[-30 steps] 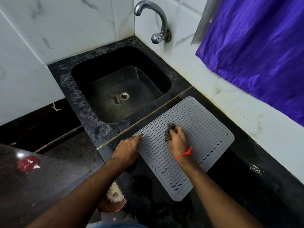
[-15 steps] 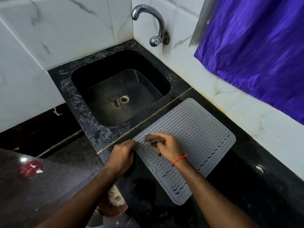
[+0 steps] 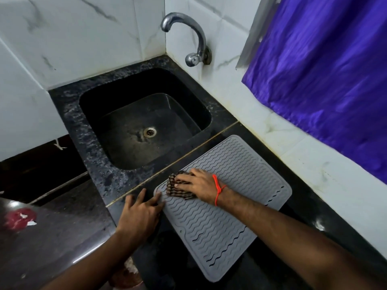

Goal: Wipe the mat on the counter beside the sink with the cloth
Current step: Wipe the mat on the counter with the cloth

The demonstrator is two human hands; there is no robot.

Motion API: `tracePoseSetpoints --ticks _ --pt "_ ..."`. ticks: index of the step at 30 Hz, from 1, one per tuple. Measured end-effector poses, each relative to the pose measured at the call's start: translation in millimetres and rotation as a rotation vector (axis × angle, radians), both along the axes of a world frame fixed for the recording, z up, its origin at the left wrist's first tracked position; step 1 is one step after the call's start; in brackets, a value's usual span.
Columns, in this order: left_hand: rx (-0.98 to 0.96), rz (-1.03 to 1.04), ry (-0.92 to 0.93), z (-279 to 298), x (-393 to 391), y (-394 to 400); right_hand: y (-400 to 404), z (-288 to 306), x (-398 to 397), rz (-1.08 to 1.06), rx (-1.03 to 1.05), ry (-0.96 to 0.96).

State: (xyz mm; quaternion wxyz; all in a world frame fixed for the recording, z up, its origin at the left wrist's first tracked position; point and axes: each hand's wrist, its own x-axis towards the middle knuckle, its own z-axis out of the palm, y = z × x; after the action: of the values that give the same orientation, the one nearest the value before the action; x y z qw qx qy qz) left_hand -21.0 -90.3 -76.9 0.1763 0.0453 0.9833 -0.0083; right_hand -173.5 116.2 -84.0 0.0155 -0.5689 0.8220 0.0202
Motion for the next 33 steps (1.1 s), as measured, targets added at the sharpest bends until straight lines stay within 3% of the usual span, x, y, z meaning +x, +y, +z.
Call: tracePoseSetpoints --ticks 3,7,13,17,23,26,29,33 --pt "-0.001 0.009 0.08 -6 1 3 23 9 -37 -0.081 0.054 0.067" --pt "0.009 0.002 -0.022 1 4 1 68 8 -95 -0.322 0.108 0.086" --pt "-0.014 -0.032 0.029 -5 2 0 117 17 -157 -0.611 0.196 0.157" --pt "-0.021 -0.021 0.043 -6 3 -1 117 27 -152 -0.974 -0.059 0.009" --pt "-0.049 -0.027 0.052 -1 1 2 29 30 -32 -0.394 -0.236 -0.238" --pt "-0.068 -0.058 0.089 2 1 4 -16 11 37 -0.089 -0.183 -0.158" --pt "-0.096 -0.072 0.099 5 1 5 -18 -12 51 -0.026 -0.106 -0.063" --pt "-0.079 -0.055 0.068 4 3 3 20 -16 -1 -0.064 -0.034 0.071"
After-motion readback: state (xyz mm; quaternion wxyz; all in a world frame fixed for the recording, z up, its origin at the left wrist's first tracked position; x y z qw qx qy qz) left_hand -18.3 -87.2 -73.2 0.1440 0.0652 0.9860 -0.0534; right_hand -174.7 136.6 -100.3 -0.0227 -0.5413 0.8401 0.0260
